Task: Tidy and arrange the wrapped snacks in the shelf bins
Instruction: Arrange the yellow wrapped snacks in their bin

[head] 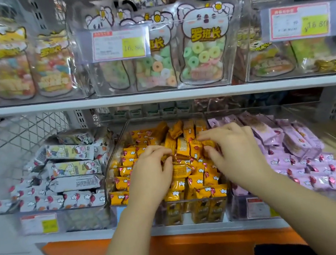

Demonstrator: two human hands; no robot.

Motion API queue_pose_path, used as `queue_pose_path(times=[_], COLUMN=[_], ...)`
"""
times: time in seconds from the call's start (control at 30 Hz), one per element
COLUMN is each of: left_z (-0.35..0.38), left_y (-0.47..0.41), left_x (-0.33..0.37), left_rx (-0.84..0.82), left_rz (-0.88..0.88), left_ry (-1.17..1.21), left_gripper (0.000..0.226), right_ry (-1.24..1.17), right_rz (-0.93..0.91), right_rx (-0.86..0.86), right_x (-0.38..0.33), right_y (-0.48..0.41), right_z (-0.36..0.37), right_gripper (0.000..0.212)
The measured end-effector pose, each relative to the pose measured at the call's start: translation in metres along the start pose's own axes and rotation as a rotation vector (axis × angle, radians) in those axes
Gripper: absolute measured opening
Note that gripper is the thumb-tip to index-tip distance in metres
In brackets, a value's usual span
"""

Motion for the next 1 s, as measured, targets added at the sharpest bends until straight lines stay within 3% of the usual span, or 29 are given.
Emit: queue_pose_path(times=[0.27, 0.57, 0.73, 0.83, 1.0], left_z=[-0.069, -0.107, -0.11, -0.108, -0.107], left_y=[-0.008, -0.018, -0.021, -0.021, -0.019], left_x=[-0.025, -0.057, -0.069, -0.07, -0.067], left_rx=[0.202, 0.317, 0.331, 0.327, 0.328], left_rz=[-0.046, -0.151, -0.209, -0.216, -0.199], left_ry=[0.069, 0.241, 0.389, 0.402, 0.379], left_gripper=[0.023, 0.026, 0.028, 0.029, 0.029], right_ry=[-0.064, 0.34, 0.521, 0.409, -0.046], right_rz=[-0.096, -0.143, -0.214, -0.197, -0.154], right_rx=[-0.164, -0.361, -0.338, -0.333, -0.24], right_x=[-0.075, -0.104, -0.102, -0.104, -0.111], right_y=[-0.04, -0.092, -0.102, -0.101, -0.08], right_z=[0.045, 0.101, 0.11, 0.106, 0.082], right_gripper=[0.031, 0.039, 0.044, 0.042, 0.044])
Point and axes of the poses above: each hand's wrist, its own y-axis away from the middle knuckle, its own z-axis out of the palm, x = y × z, the point moved 6 cm from there along -y, towards the middle knuckle, and after that the axes turned 13 degrees about y, right-handed, at the moved point
